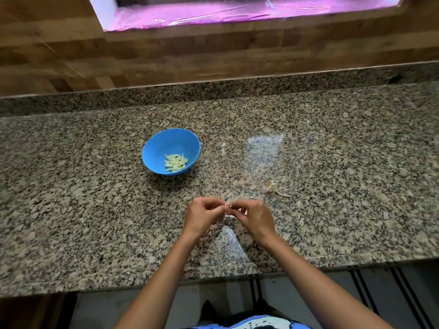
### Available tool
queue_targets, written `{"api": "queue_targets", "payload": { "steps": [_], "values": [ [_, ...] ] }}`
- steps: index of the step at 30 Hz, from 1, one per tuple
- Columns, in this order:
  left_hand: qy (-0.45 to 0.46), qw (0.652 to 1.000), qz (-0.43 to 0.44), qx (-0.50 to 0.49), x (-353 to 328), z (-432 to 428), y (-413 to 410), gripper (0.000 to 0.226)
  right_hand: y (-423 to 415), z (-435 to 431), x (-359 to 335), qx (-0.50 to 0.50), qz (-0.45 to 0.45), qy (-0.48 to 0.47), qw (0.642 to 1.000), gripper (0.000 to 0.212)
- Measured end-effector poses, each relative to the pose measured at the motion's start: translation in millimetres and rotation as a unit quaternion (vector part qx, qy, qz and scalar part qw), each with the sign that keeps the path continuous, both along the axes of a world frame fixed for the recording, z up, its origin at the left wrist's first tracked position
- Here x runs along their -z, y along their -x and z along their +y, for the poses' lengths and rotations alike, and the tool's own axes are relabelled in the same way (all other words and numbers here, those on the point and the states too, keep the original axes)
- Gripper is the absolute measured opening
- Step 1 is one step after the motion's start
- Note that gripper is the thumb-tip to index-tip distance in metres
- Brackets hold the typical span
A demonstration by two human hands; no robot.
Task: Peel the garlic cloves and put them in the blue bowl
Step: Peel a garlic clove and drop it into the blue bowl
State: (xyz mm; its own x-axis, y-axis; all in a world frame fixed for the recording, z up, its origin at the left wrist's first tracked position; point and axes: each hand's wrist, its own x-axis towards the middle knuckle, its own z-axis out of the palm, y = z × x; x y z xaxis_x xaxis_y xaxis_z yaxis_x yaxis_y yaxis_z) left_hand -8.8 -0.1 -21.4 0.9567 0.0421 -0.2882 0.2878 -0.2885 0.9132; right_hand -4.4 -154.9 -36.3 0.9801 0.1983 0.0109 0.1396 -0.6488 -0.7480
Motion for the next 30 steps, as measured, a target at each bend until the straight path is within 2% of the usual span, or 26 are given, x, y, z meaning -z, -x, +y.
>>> {"api": "queue_targets", "payload": {
  "steps": [3,4,7,9,13,16,18,20,22,24,27,30],
  "values": [
    [0.129,0.986,0.049,-0.089,-2,7,1,0.011,-1,-3,0,0.027,0.021,-0.023,0.999,0.02],
    [0.116,0.987,0.051,-0.094,-2,10,1,0.013,-2,-4,1,0.039,0.033,-0.037,0.998,0.02],
    [-0.044,0.998,0.036,0.018,1,13,2,0.025,-2,-6,4,0.057,0.05,-0.051,0.996,0.018],
    [-0.118,0.992,-0.003,0.047,3,10,2,0.03,-2,-3,6,0.053,0.045,-0.038,0.997,0.016],
    [-0.153,0.982,-0.1,-0.038,0,1,6,0.015,-2,2,5,0.05,0.056,-0.051,0.996,0.014],
    [-0.18,0.977,-0.106,-0.053,2,0,9,0.007,-3,2,5,0.065,0.079,-0.085,0.991,0.016],
    [-0.164,0.982,-0.089,-0.026,7,1,8,0.024,-3,0,6,0.064,0.09,-0.099,0.989,0.016],
    [-0.099,0.992,-0.077,-0.013,7,1,6,0.035,-3,-1,8,0.059,0.09,-0.102,0.989,0.014],
    [-0.018,0.998,-0.065,0.007,6,0,5,0.032,-4,0,8,0.047,0.094,-0.096,0.99,0.012],
    [0.018,0.998,-0.056,0.013,5,-3,6,0.027,-3,1,7,0.02,0.102,-0.091,0.99,0.012],
    [0.049,0.996,-0.053,-0.046,6,-1,7,0.021,-2,5,7,-0.002,0.097,-0.095,0.991,0.012],
    [0.026,0.989,-0.056,-0.136,9,16,6,0.024,0,1,7,0.053,0.04,-0.07,0.995,0.024]
  ]
}}
